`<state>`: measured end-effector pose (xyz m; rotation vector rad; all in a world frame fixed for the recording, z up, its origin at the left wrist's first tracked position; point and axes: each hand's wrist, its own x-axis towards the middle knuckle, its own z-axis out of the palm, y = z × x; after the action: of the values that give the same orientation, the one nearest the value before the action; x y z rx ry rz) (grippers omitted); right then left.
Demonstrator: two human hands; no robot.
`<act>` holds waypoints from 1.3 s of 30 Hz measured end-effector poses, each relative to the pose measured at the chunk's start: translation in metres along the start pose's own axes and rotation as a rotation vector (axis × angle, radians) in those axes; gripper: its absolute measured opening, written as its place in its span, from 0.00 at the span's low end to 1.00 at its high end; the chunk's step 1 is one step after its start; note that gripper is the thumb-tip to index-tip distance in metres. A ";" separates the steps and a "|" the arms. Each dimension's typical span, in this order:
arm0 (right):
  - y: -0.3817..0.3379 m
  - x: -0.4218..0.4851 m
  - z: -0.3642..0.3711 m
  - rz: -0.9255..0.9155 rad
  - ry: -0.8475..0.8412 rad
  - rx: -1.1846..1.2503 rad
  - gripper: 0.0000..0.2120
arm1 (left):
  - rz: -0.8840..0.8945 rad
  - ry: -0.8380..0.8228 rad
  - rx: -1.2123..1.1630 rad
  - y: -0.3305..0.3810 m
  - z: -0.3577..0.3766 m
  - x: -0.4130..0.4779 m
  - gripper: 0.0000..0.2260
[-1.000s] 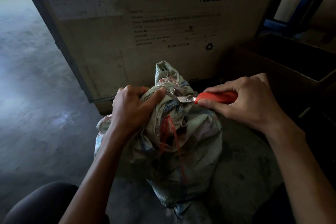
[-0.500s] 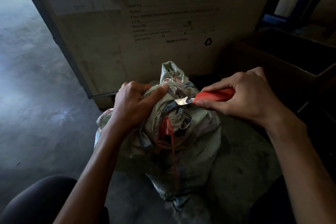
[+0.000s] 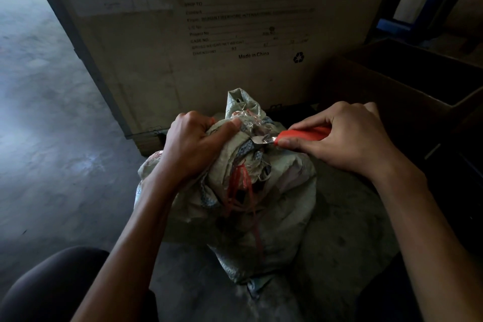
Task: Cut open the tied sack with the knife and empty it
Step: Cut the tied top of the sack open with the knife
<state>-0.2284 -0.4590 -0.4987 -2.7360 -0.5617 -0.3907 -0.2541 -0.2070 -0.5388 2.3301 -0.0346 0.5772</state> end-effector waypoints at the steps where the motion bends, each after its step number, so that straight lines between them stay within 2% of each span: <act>1: 0.001 0.001 0.001 0.008 -0.007 0.022 0.29 | -0.001 -0.003 -0.013 0.000 0.000 0.000 0.32; 7: 0.007 0.005 0.008 0.039 -0.011 0.102 0.33 | -0.061 -0.035 -0.180 -0.003 -0.002 0.000 0.31; 11: 0.008 0.004 0.011 0.021 -0.044 0.045 0.30 | -0.050 -0.086 -0.085 -0.004 -0.003 -0.003 0.31; 18: 0.005 0.001 -0.003 0.040 -0.139 0.155 0.29 | -0.187 -0.167 -0.037 -0.003 -0.008 -0.005 0.36; 21: 0.002 0.000 -0.007 0.056 -0.086 0.187 0.26 | -0.180 -0.191 -0.026 -0.004 -0.009 -0.004 0.32; 24: -0.004 0.000 -0.003 0.117 0.040 0.264 0.27 | -0.151 -0.198 -0.026 -0.005 -0.008 -0.004 0.31; 27: -0.011 0.001 0.010 0.243 0.138 0.384 0.33 | -0.147 -0.228 -0.154 -0.005 -0.008 -0.004 0.30; 31: -0.020 0.003 0.032 0.352 0.034 0.555 0.39 | -0.149 -0.249 -0.384 -0.003 -0.010 -0.007 0.25; 39: -0.022 0.012 0.040 0.221 0.031 0.698 0.27 | -0.246 -0.327 -0.736 0.002 -0.019 -0.022 0.17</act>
<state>-0.2189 -0.4217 -0.5256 -2.0824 -0.3019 -0.1408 -0.2818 -0.1987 -0.5343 1.6475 -0.0936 0.0294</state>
